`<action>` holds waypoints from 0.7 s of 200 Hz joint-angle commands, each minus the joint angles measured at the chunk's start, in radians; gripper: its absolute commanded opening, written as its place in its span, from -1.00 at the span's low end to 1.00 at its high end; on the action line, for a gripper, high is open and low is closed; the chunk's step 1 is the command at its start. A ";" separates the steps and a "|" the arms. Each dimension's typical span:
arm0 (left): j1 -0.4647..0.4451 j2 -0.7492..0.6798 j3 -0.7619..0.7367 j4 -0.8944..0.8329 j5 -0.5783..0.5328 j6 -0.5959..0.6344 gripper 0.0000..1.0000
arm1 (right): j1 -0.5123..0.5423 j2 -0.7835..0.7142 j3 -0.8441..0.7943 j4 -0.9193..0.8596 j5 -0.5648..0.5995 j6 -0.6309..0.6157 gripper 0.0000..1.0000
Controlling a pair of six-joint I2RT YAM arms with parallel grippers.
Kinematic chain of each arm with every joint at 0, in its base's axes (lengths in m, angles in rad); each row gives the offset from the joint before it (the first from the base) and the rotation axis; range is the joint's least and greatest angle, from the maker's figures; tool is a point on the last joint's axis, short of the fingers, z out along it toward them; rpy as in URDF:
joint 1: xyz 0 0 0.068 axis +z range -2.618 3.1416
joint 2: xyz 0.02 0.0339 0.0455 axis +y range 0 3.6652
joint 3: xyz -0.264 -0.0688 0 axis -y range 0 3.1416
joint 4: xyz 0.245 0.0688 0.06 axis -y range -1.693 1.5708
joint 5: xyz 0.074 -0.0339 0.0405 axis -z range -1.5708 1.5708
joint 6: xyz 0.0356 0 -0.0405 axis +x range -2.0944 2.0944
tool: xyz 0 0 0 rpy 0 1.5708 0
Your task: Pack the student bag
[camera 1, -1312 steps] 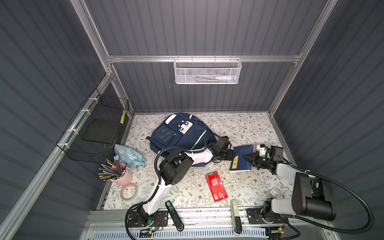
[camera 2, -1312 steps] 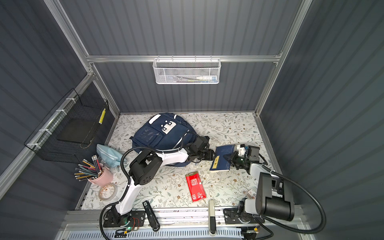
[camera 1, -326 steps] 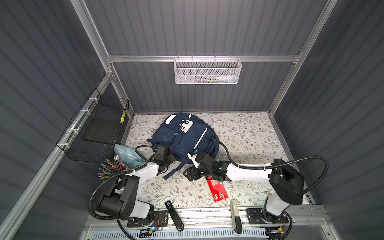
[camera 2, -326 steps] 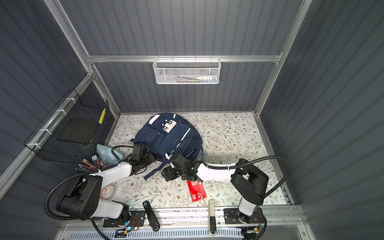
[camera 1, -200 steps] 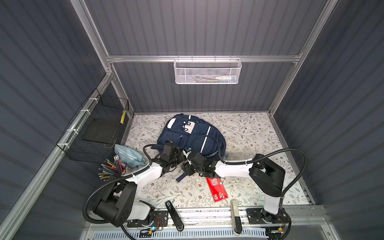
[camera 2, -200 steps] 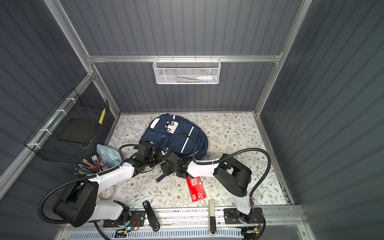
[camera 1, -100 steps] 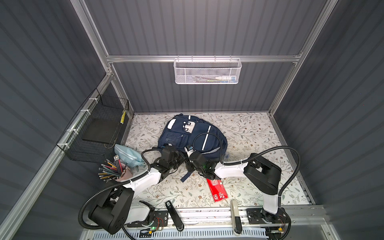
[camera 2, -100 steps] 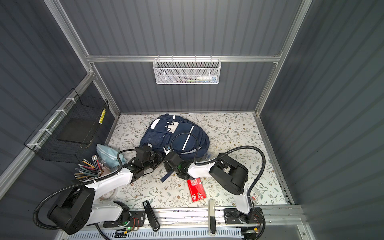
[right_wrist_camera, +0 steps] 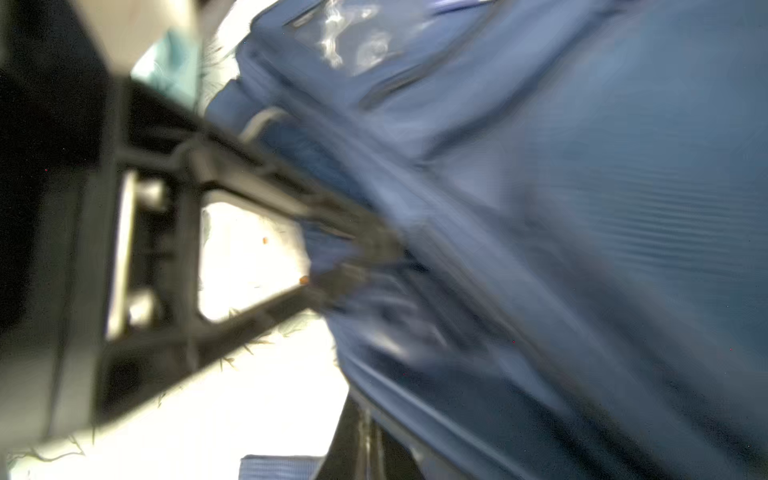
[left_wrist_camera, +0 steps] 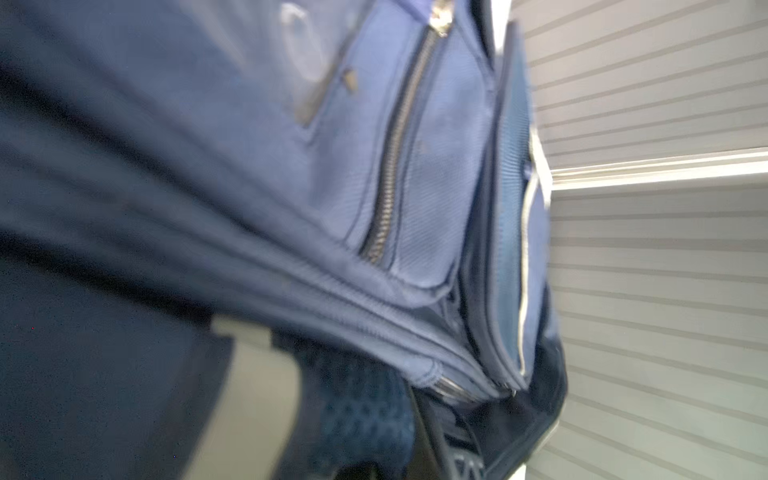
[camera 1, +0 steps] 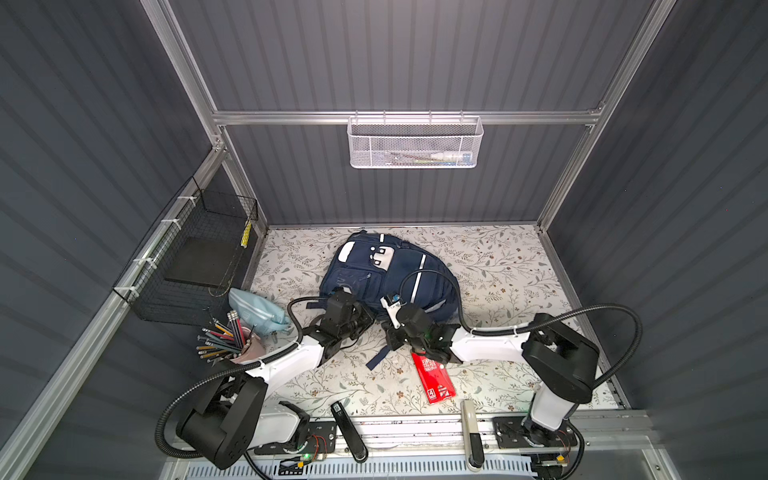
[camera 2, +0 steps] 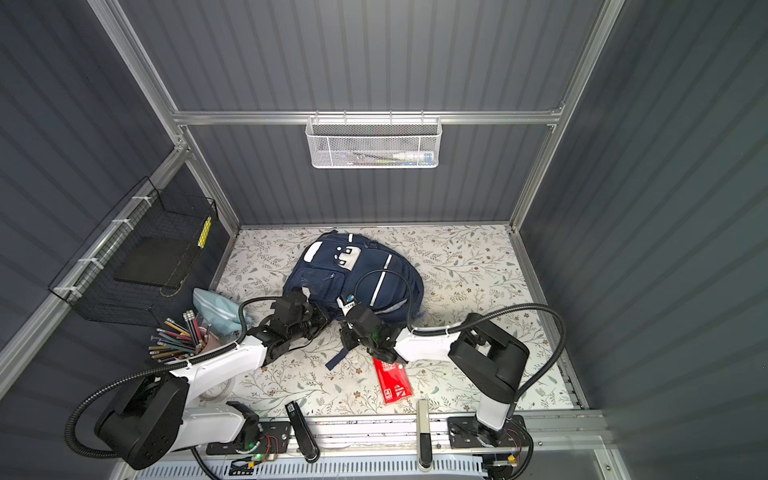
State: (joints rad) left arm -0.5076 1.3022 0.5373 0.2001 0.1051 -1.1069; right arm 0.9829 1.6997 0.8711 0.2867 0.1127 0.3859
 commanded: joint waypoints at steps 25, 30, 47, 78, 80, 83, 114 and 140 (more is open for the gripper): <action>0.049 -0.005 -0.010 0.013 0.007 0.047 -1.00 | -0.087 -0.110 -0.095 -0.142 0.028 0.037 -1.00; 0.049 -0.001 -0.014 0.022 0.015 0.044 -1.00 | -0.086 -0.117 -0.095 -0.150 0.027 0.025 -1.00; 0.048 0.018 -0.008 0.053 0.056 0.018 -1.00 | -0.072 -0.120 -0.089 -0.112 -0.028 0.009 -1.00; 0.013 0.023 0.027 0.126 0.104 -0.067 -1.00 | 0.027 -0.077 -0.049 0.027 -0.077 -0.009 -0.71; 0.008 0.022 0.035 0.121 0.104 -0.067 -1.00 | 0.032 -0.068 -0.041 0.030 -0.072 -0.012 -0.68; 0.003 0.021 0.043 0.113 0.102 -0.065 -1.00 | 0.039 -0.056 -0.029 0.032 -0.062 -0.014 -0.62; -0.023 0.019 0.082 0.126 0.113 -0.099 -1.00 | 0.050 0.075 0.096 0.013 0.106 -0.018 0.04; -0.032 0.013 0.097 0.117 0.123 -0.111 -1.00 | 0.046 0.160 0.203 0.003 0.257 -0.066 0.14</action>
State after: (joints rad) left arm -0.5224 1.3300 0.5732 0.2325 0.1513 -1.1893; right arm 1.0393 1.8015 0.9874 0.2829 0.1844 0.3668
